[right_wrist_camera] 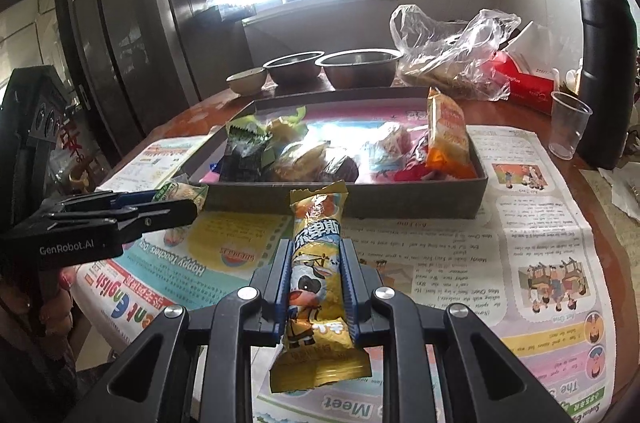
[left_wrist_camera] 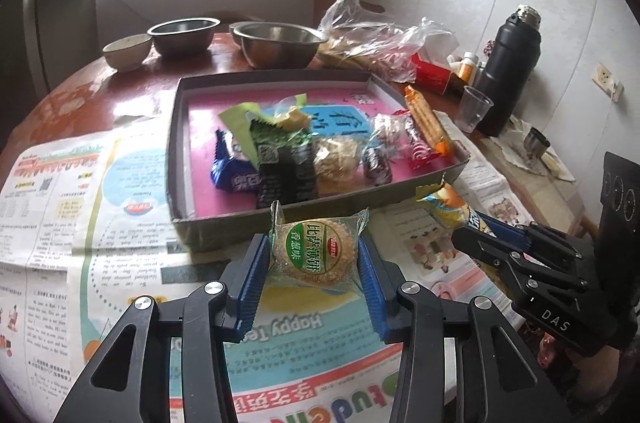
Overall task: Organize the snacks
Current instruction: 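Lift and carry the biscuit pack and yellow snack bar over the tray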
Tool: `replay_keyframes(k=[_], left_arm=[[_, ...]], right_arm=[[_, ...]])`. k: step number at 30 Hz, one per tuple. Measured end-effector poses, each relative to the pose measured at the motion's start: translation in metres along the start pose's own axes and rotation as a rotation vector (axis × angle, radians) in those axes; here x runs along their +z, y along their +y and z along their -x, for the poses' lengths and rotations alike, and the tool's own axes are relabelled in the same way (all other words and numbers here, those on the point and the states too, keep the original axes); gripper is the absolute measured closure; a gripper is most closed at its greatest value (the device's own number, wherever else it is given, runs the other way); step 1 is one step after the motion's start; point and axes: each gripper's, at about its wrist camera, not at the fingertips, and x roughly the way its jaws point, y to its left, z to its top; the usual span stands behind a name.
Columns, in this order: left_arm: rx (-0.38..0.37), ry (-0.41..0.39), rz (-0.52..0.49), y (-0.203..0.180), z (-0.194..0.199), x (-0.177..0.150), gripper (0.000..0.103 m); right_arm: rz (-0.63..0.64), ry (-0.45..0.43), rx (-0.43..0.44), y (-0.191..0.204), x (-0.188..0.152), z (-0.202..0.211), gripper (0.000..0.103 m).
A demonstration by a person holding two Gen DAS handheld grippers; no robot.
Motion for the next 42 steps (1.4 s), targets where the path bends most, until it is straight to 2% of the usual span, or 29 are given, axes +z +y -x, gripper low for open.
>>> replay_keyframes(k=[14,29,35,40,42], left_arm=[[-0.035,-0.03,-0.006,-0.013,-0.009,0.022,0.057],[-0.04,-0.06,0.003,-0.014,-0.025,0.048,0.057],[-0.048,-0.056,0.007,-0.013,-0.03,0.05,0.057],[-0.063,-0.04,0.01,-0.013,-0.034,0.048,0.057],[-0.069,-0.037,0.01,-0.013,-0.034,0.046,0.057]], right_arm=[[-0.026,-0.058,-0.005,-0.016,0.023,0.002,0.08],[-0.03,-0.089,-0.004,-0.027,0.042,-0.006,0.08],[-0.038,-0.038,-0.011,-0.033,0.036,-0.017,0.08],[-0.031,0.026,0.045,-0.032,0.023,-0.023,0.079],[-0.002,0.062,0.044,-0.03,0.015,-0.028,0.075]])
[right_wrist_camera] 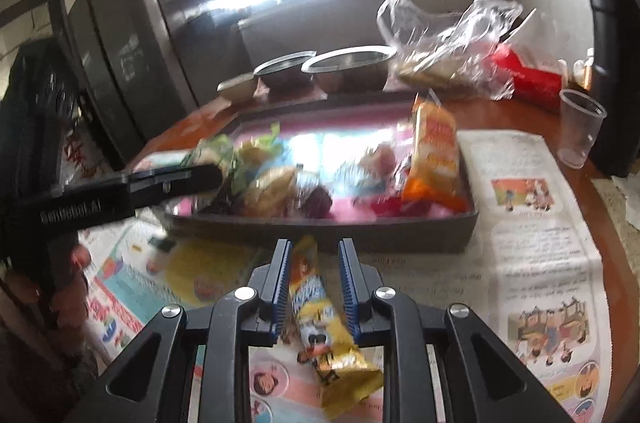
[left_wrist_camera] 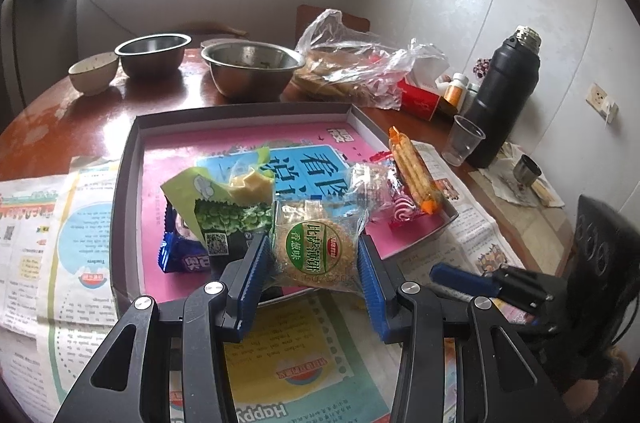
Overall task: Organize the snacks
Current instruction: 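Lift and carry the biscuit pack and yellow snack bar over the tray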
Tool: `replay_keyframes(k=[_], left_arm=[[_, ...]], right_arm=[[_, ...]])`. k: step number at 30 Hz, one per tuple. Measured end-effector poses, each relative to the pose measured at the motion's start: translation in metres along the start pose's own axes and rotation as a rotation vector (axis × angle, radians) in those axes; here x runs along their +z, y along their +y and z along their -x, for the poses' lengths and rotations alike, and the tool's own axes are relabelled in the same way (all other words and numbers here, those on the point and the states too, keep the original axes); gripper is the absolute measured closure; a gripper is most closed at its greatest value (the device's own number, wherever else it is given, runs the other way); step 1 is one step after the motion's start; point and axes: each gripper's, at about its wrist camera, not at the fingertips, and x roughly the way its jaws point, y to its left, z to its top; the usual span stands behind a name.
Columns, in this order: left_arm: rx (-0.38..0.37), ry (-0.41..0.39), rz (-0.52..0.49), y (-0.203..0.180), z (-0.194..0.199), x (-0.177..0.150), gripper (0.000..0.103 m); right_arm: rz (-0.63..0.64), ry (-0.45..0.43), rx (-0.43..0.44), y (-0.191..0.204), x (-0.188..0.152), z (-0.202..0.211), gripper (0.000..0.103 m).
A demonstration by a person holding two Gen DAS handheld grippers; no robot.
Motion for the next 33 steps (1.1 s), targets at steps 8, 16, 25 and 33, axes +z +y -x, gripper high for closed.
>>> replay_keyframes(k=[8,16,25,33], left_arm=[[-0.006,0.002,-0.002,-0.001,0.001,-0.002,0.057],[-0.007,0.001,0.008,0.001,0.002,-0.001,0.057],[0.001,-0.019,0.013,0.005,0.004,0.011,0.057],[0.001,-0.033,0.011,0.004,-0.002,0.023,0.057]], right_arm=[[0.107,0.074,-0.019,0.011,-0.023,-0.014,0.062],[0.125,0.05,-0.059,0.015,-0.025,-0.015,0.082],[0.093,-0.046,-0.028,0.014,0.006,0.008,0.082],[0.082,-0.104,-0.026,0.013,0.036,0.01,0.082]])
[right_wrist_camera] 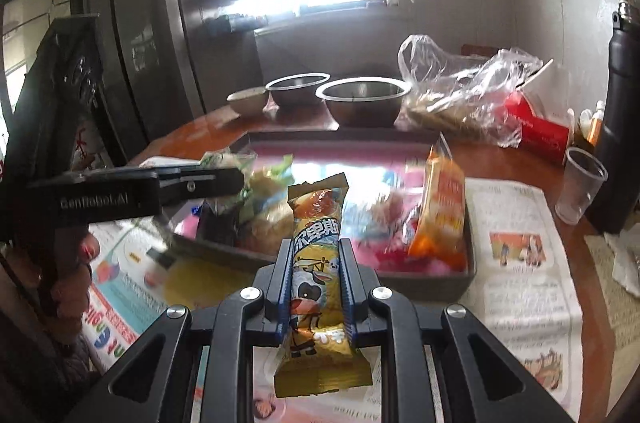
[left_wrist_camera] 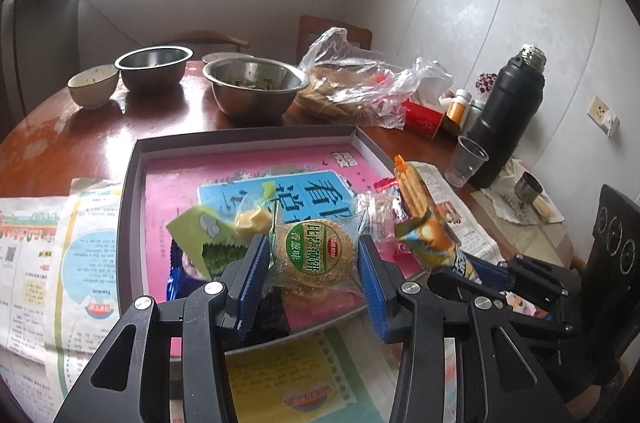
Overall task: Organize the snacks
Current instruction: 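Lift and carry the biscuit pack and yellow snack bar over the tray, then lower both held snacks down into the pink tray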
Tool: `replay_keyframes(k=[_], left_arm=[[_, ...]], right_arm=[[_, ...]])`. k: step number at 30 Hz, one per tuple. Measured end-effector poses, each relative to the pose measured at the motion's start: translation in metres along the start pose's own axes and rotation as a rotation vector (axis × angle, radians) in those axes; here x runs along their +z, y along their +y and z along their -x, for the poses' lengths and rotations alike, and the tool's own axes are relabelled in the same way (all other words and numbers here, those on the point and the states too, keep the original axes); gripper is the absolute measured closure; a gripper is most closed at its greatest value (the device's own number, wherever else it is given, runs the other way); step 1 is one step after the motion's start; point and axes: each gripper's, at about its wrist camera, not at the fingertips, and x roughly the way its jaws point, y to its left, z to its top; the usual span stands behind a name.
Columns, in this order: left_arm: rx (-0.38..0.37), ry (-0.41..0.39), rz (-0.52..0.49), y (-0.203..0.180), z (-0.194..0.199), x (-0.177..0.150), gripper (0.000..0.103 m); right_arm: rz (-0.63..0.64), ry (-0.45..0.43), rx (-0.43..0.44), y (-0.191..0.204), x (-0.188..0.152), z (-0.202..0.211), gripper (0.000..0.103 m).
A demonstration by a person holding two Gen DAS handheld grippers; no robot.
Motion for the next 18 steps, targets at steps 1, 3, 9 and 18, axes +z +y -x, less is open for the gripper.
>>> replay_keyframes(k=[1,3,9,18], left_arm=[[0.0,0.0,-0.001,0.0,-0.001,0.001,0.057],[0.002,-0.001,-0.003,-0.001,-0.004,0.004,0.057],[0.007,0.01,-0.011,-0.001,-0.017,0.01,0.057],[0.011,0.041,-0.005,0.003,-0.035,0.011,0.057]], right_arm=[[-0.001,-0.004,-0.002,-0.001,0.003,-0.001,0.082],[-0.005,-0.011,-0.004,-0.004,0.009,-0.004,0.082],[-0.019,-0.03,-0.003,-0.009,0.024,-0.012,0.082],[-0.037,-0.032,-0.005,-0.017,0.034,-0.026,0.082]])
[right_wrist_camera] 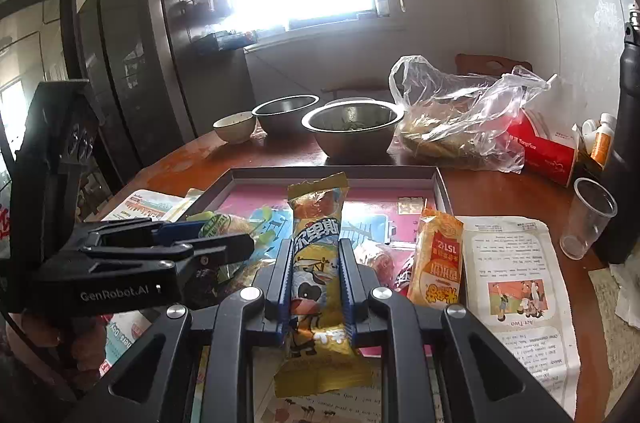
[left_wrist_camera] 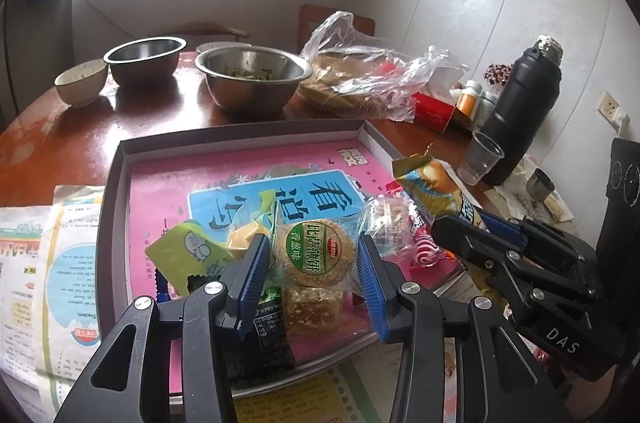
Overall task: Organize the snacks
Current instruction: 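Lower both held snacks down into the pink tray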
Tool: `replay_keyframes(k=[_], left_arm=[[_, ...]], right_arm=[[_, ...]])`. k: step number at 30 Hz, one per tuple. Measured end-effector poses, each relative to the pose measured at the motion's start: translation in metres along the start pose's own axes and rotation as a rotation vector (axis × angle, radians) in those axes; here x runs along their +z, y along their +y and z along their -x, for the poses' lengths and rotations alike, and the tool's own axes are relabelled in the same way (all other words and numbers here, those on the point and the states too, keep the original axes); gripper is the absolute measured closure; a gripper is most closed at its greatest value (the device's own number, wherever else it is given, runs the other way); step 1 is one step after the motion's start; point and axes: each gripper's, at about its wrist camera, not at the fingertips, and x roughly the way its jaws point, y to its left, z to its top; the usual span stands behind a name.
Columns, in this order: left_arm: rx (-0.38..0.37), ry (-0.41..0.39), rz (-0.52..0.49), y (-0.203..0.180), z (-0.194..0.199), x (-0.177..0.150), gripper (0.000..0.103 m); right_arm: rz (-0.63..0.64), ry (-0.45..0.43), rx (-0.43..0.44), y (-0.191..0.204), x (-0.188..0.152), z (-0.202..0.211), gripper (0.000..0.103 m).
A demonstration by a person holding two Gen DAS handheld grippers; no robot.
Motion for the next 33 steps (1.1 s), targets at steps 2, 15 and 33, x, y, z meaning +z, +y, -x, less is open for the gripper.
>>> replay_keyframes(k=[2,15,33], left_arm=[[0.0,0.007,0.002,0.001,-0.003,0.0,0.057],[-0.013,0.027,0.01,0.004,-0.015,-0.001,0.057],[-0.021,0.037,0.014,0.006,-0.019,-0.002,0.057]], right_arm=[[-0.002,0.003,-0.001,-0.001,0.0,-0.003,0.082],[-0.014,0.048,0.015,-0.003,-0.004,-0.029,0.082],[-0.016,0.088,0.02,-0.005,-0.011,-0.047,0.081]])
